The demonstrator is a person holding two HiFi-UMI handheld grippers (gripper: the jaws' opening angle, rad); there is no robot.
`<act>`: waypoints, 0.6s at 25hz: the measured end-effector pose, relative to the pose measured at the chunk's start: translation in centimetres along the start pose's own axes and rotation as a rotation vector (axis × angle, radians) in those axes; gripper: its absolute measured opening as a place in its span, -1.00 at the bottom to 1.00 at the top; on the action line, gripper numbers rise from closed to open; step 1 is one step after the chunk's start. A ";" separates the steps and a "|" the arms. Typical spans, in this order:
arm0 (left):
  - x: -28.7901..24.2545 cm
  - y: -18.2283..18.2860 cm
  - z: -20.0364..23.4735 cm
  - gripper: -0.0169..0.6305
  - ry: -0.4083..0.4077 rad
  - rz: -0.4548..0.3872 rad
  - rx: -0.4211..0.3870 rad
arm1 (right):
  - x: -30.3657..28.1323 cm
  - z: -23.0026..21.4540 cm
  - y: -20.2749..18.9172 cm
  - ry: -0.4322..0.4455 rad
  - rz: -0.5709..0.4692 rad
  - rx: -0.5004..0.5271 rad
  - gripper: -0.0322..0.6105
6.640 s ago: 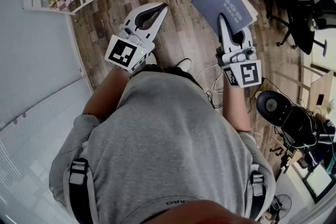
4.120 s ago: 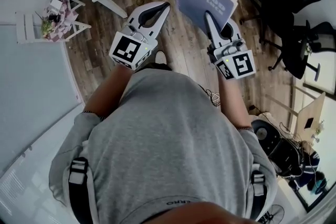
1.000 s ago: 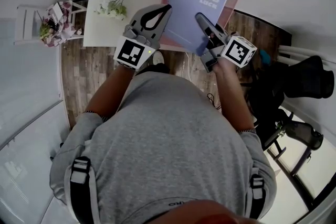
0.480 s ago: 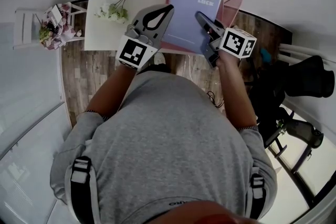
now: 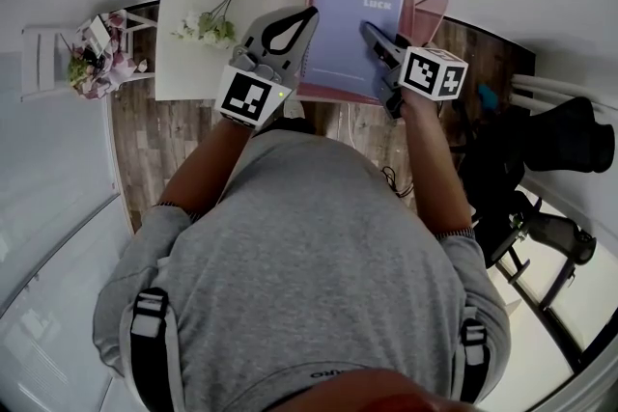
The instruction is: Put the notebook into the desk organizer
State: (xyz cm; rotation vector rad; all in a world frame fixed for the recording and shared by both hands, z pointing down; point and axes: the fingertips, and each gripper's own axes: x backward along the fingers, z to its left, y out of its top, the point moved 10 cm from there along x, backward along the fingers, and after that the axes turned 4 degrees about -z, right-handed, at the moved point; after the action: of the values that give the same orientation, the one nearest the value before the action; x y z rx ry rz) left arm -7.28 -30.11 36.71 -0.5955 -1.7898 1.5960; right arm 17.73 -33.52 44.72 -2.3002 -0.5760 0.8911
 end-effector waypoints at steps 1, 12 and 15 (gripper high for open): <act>-0.1 -0.1 0.1 -0.89 -0.007 0.001 -0.004 | -0.1 0.0 0.1 -0.007 0.003 0.012 -0.69; -1.2 -1.0 0.4 -0.89 -0.049 0.012 -0.016 | -1.5 1.3 0.3 -0.192 0.064 0.295 -0.64; -1.6 -1.1 0.3 -0.89 -0.048 0.029 -0.021 | -2.0 1.7 0.2 -0.257 0.092 0.396 -0.61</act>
State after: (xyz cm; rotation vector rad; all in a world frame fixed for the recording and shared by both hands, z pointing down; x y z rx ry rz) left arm -6.33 -31.60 37.55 -0.6001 -1.8430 1.6246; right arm 15.23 -34.17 44.50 -1.8817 -0.3606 1.2347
